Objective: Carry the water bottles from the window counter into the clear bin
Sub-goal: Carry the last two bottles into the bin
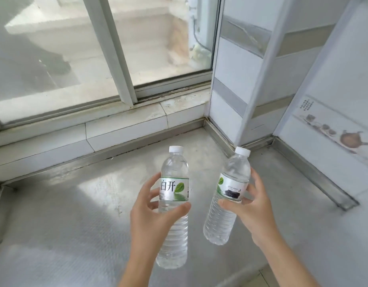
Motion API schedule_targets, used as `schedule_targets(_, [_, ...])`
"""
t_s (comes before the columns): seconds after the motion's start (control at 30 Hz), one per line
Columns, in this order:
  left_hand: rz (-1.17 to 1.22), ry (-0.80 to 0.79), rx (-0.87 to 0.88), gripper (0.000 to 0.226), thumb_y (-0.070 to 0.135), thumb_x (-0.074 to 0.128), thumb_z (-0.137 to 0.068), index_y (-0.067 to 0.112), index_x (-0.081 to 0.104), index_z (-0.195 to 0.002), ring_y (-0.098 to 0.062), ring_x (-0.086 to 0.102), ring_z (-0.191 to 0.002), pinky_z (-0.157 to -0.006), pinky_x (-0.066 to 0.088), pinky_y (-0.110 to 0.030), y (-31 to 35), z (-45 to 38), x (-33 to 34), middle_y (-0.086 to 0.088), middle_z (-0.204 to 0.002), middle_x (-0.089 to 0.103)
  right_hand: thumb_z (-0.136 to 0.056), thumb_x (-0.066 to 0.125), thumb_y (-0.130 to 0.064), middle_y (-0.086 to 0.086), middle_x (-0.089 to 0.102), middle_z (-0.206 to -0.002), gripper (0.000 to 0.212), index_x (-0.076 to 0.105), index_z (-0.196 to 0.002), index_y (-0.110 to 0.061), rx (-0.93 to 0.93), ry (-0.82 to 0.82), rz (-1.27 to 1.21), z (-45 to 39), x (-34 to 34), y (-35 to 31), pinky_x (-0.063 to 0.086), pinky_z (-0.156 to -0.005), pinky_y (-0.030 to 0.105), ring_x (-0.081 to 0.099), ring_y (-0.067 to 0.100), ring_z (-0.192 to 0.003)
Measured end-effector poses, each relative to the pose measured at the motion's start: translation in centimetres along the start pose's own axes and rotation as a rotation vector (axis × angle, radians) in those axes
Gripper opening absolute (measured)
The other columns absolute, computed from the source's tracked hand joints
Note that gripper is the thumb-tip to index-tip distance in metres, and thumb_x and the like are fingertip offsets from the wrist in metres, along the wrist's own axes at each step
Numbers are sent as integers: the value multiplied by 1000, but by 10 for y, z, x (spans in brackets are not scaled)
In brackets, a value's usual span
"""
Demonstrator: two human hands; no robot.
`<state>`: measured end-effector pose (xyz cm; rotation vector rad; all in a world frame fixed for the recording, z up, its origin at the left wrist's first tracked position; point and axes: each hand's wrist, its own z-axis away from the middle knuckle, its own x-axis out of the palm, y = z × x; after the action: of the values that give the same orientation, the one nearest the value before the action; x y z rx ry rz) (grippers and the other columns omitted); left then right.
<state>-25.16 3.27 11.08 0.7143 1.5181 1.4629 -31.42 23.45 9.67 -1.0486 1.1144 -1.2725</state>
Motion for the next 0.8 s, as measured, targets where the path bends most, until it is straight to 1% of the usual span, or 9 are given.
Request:
schedule_targets(0.1, [-2, -109, 46, 88, 28, 97, -51, 60, 54, -121, -1, 68, -82, -73, 51, -24, 7, 16, 13, 12, -105, 70, -56, 86, 6, -11, 70, -100, 99, 45, -124, -54, 8, 101, 16, 34, -27, -4, 55, -70, 30, 71, 12, -80])
schedule_targets(0.2, [5, -223, 88, 90, 27, 97, -50, 63, 53, -120, -9, 69, -88, -78, 55, -30, 13, 34, 33, 13, -106, 70, -56, 87, 4, -15, 69, -104, 102, 42, -129, -52, 18, 201, 31, 63, -55, -7, 54, -70, 29, 71, 10, -78])
schedule_targets(0.27, [9, -308, 115, 90, 25, 96, -53, 63, 52, -121, -10, 69, -90, -81, 57, -32, 18, 47, 49, 14, -107, 70, -56, 86, 4, -14, 69, -106, 103, 41, -131, -50, 19, 258, 25, 79, -72, -7, 55, -68, 30, 71, 11, -78])
schedule_targets(0.37, [-1, -432, 164, 91, 27, 96, -52, 66, 50, -120, -5, 67, -89, -80, 56, -29, 24, 65, 73, 20, -102, 69, -55, 87, 5, -14, 71, -105, 104, 43, -131, -50, 4, 343, 19, 102, -99, -6, 56, -70, 35, 72, 15, -81])
schedule_targets(0.47, [-24, -554, 229, 90, 28, 95, -52, 68, 49, -118, -1, 67, -87, -80, 54, -26, 34, 85, 98, 33, -99, 66, -56, 86, 6, -22, 71, -97, 100, 44, -122, -56, -14, 402, -1, 123, -129, -6, 53, -66, 26, 71, 10, -83])
schedule_targets(0.53, [-26, -632, 261, 89, 25, 95, -53, 66, 51, -118, 2, 66, -87, -79, 54, -23, 43, 100, 117, 37, -100, 65, -55, 87, 5, -20, 70, -100, 102, 40, -119, -61, -18, 458, -22, 138, -152, -5, 51, -64, 21, 70, 7, -84])
schedule_targets(0.57, [-20, -668, 274, 88, 23, 94, -54, 64, 52, -119, 5, 66, -87, -78, 53, -21, 47, 109, 127, 37, -100, 65, -55, 88, 3, -18, 68, -105, 104, 39, -123, -59, -18, 488, -33, 145, -164, -3, 51, -65, 21, 70, 8, -86])
schedule_targets(0.67, [-18, -758, 306, 89, 21, 94, -55, 59, 52, -123, 7, 65, -88, -75, 53, -17, 58, 137, 161, 35, -100, 66, -54, 89, -2, -12, 65, -114, 110, 36, -134, -54, -9, 563, -48, 169, -204, 3, 53, -69, 28, 69, 12, -90])
schedule_targets(0.8, [-19, -832, 331, 88, 25, 94, -55, 64, 51, -121, 6, 66, -87, -79, 53, -22, 64, 182, 209, 31, -100, 69, -53, 90, -1, -8, 68, -112, 110, 39, -134, -55, -18, 629, -59, 205, -262, 10, 57, -77, 43, 72, 15, -86])
